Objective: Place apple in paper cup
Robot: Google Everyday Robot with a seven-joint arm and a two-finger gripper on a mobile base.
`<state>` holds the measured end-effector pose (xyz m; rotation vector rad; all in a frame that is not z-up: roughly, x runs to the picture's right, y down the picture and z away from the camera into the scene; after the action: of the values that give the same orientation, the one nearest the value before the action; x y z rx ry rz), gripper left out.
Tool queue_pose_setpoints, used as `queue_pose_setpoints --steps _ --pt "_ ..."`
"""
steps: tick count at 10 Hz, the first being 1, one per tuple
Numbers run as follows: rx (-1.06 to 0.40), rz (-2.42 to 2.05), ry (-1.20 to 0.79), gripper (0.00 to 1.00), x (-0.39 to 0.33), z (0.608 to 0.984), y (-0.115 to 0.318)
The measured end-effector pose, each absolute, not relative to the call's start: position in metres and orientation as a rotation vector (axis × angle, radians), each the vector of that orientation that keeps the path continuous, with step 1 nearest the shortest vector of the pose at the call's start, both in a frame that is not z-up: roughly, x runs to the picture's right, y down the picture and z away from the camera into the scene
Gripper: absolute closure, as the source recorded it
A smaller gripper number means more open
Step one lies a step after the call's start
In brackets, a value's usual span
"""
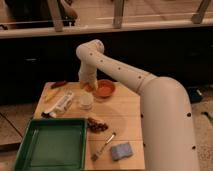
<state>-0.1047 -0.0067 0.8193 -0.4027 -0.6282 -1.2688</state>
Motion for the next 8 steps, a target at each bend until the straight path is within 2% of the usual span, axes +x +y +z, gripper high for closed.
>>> queue_pose_setpoints --steps 8 --pt "-0.402 -1.296 -0.654 0.96 -0.1095 0.8195 -0.0042"
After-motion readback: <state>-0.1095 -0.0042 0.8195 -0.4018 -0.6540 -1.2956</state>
